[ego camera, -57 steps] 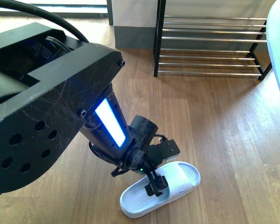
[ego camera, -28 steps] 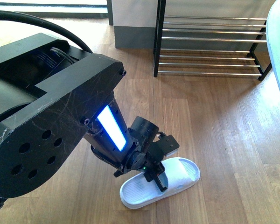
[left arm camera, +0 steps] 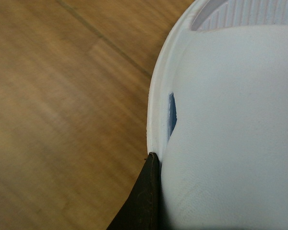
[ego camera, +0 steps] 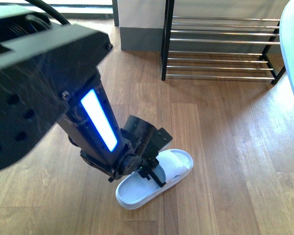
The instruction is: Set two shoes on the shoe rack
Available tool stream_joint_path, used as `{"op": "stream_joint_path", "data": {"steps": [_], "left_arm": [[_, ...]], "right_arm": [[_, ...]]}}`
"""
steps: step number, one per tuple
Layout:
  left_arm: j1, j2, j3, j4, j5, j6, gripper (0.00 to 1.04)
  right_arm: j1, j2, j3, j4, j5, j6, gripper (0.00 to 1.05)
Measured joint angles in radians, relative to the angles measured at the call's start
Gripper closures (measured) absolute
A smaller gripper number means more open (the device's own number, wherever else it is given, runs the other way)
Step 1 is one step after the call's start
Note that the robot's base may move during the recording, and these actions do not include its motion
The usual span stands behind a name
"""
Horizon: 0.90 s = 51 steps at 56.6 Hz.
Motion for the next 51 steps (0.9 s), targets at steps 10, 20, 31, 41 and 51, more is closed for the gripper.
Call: {"op": "stream_joint_path", "data": {"steps": [10,20,31,41,51], "left_arm": [[0.035,-0.131,-0.137,0.077,-0.079,-0.025,1.03],[0.062,-0.292,-0.298,0.178,-0.169,-0.044,1.03],[0.101,-0.520,-0.529,0.276,-0.306,-0.104,1.03],[0.161,-0.786,-0.781,0.357,-0.397,-0.175,1.03],[0.238,-1.217,-1.096,0.337,-0.455,-0.264,1.03]], "right_arm": [[0.000,0.000,0.000,0.000,0.000,0.000,1.03],[0.000,0.000,0.000,0.000,0.000,0.000,1.03],[0.000,0.000,0.000,0.000,0.000,0.000,1.03],[0.000,0.000,0.000,0.000,0.000,0.000,1.03],[0.000,0.000,0.000,0.000,0.000,0.000,1.03]]}}
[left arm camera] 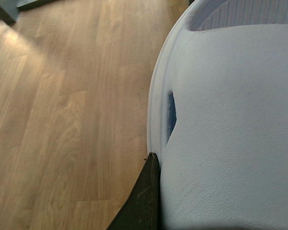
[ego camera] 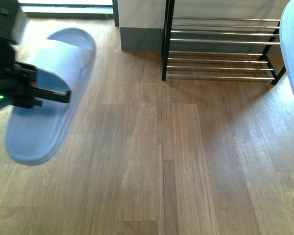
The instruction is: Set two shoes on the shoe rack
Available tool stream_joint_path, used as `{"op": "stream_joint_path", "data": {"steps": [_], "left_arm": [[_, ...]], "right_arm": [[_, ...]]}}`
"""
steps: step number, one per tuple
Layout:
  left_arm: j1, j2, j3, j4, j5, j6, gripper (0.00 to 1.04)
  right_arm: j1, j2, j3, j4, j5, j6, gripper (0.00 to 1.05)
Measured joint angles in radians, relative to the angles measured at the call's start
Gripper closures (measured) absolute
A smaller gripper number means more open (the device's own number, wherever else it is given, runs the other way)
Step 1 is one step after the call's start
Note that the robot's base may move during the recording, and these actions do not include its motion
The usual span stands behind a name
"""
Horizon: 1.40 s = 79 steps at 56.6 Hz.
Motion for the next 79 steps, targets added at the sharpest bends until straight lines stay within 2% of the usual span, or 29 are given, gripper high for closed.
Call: {"op": "stream_joint_path", "data": {"steps": [8,21,79], "left_arm": [[0.054,-0.355,-0.193,-0.132,-0.010,-0.016,1.03],[0.077,-0.718,-0.285,-0.317,-0.007,-0.015,1.03],[0.078,-0.730,-0.286,-0.322,-0.006,-0.015,1.03]], "right_arm": [[0.000,0.000,0.000,0.000,0.000,0.000,1.03],[0.000,0.000,0.000,0.000,0.000,0.000,1.03],[0.000,0.000,0.000,0.000,0.000,0.000,1.03]]}}
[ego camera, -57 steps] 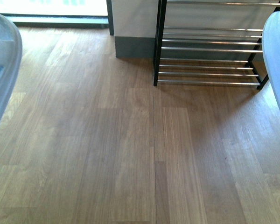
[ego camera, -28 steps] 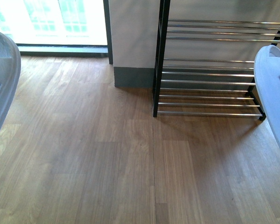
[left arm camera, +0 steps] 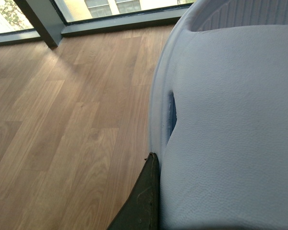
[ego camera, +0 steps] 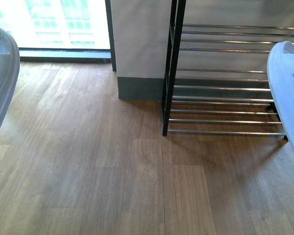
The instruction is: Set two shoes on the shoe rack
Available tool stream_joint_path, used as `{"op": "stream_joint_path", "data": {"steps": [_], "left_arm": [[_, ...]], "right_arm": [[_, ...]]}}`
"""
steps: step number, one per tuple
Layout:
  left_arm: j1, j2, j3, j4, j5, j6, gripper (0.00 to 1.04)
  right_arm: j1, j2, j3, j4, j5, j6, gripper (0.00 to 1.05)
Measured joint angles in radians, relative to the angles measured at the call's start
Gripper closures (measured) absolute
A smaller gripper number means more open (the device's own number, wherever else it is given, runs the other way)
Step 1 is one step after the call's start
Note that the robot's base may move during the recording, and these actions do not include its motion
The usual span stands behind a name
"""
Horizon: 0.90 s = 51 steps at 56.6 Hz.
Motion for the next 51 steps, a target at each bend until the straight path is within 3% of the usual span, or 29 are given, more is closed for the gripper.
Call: {"op": "stream_joint_path", "data": {"steps": [51], "left_arm": [[0.001,0.001,0.000,0.000,0.000,0.000,1.03]], "right_arm": [[0.000,0.000,0.000,0.000,0.000,0.000,1.03]]}}
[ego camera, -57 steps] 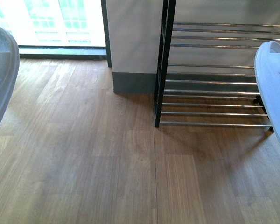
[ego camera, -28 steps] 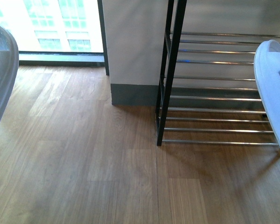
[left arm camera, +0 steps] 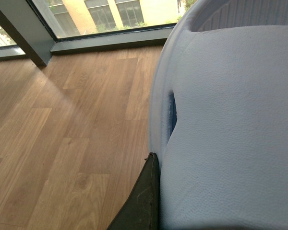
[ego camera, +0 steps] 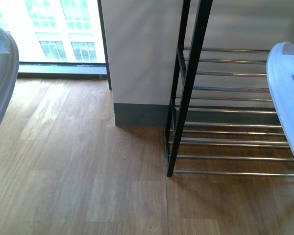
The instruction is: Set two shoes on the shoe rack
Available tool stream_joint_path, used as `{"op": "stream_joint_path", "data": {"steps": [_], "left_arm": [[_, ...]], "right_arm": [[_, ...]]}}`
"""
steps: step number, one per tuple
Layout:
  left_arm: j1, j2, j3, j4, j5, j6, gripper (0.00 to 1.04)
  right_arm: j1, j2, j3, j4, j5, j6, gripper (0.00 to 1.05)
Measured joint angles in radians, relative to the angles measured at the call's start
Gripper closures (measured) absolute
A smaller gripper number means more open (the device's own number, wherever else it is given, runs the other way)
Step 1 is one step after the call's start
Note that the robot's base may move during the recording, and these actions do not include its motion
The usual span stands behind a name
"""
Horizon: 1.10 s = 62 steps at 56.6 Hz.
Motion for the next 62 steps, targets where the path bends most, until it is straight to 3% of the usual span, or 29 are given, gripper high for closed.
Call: {"op": "stream_joint_path", "data": {"steps": [20,25,30,46,62], "left_arm": [[0.000,0.000,0.000,0.000,0.000,0.000,1.03],[0.000,0.000,0.000,0.000,0.000,0.000,1.03],[0.000,0.000,0.000,0.000,0.000,0.000,1.03],[0.000,0.000,0.000,0.000,0.000,0.000,1.03],[0.000,0.000,0.000,0.000,0.000,0.000,1.03]], "right_arm": [[0.000,0.000,0.000,0.000,0.000,0.001,1.03],[-0.001,0.043,-0.052,0.222,0.011,0.043,1.03],[-0.010,0.047,-0.065,0.322,0.013,0.069,1.03],[-0.044,-0.106,0.056,0.120,-0.038,0.097,1.03],[0.023,-0.017,0.366,-0.044,0.019,0.028,1.03]]}}
